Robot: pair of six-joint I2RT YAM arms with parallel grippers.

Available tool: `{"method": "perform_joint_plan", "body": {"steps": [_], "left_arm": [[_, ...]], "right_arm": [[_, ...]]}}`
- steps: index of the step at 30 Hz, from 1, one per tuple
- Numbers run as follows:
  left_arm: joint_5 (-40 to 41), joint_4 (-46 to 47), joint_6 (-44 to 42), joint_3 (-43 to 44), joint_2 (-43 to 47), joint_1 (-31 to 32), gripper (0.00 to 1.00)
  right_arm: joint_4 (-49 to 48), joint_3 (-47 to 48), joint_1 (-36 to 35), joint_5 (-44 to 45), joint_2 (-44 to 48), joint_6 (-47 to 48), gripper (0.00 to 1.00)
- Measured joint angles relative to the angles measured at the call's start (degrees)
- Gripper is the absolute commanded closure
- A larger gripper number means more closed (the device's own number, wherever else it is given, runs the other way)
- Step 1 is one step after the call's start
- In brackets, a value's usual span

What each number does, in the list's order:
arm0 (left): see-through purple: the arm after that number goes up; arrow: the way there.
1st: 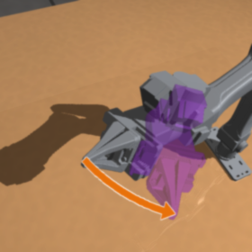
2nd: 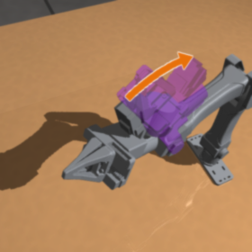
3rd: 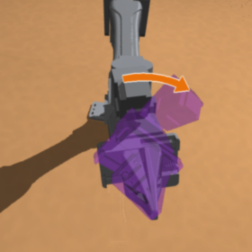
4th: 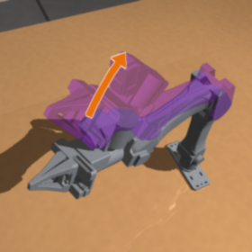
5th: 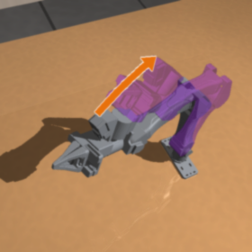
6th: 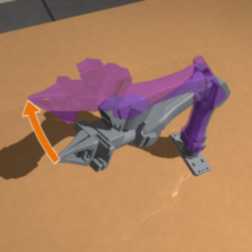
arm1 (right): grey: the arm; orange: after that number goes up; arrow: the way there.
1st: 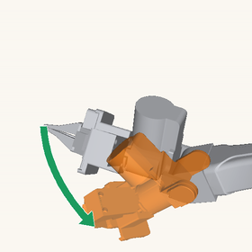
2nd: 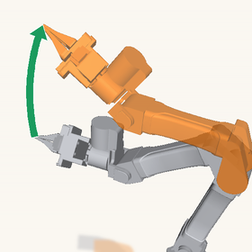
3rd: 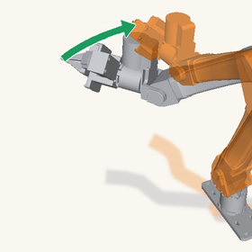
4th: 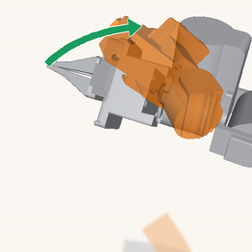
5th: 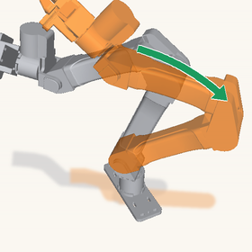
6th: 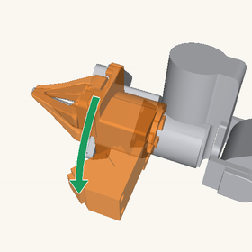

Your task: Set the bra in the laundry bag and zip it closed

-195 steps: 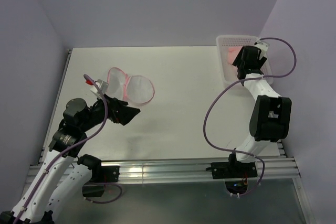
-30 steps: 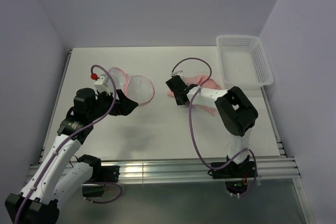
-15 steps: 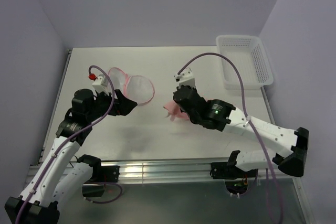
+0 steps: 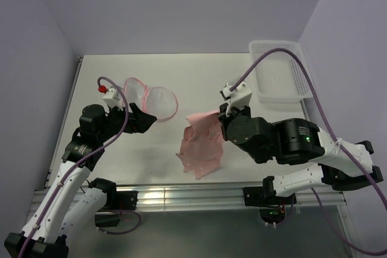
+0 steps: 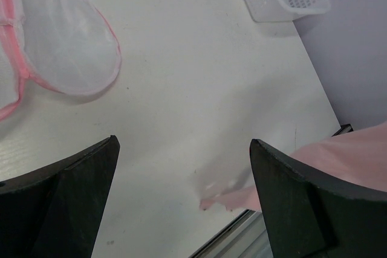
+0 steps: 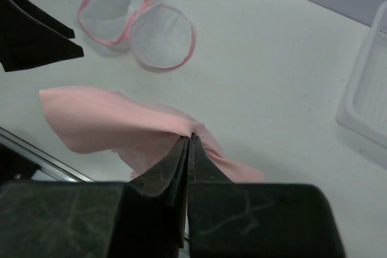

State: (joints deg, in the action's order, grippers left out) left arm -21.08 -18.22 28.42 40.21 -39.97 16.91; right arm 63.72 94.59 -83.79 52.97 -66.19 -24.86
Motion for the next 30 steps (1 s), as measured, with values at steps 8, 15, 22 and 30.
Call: {"method": "perform_joint_plan", "body": {"steps": [8, 15, 22, 30], "left_arm": [[-0.09, 0.13, 1.51, 0.0, 0.0, 0.07, 0.04], [-0.68, 3.43, 5.51, -0.42, -0.79, 1.62, 0.05], [0.04, 10.05, 10.58, -3.04, -4.76, 5.77, 0.05], [4.52, 19.76, 14.82, -4.28, -15.69, 11.74, 0.05]], "right_arm": [[-5.64, -10.14, 8.85, -9.31, 8.5, 4.66, 1.0], [-19.43, -22.4, 34.34, -27.21, 4.61, 13.05, 1.0], [-33.24, -16.98, 51.78, -39.52, -21.53, 21.84, 1.0], [-38.49, 11.17, 59.58, -45.55, -56.04, 26.36, 0.32]]}}
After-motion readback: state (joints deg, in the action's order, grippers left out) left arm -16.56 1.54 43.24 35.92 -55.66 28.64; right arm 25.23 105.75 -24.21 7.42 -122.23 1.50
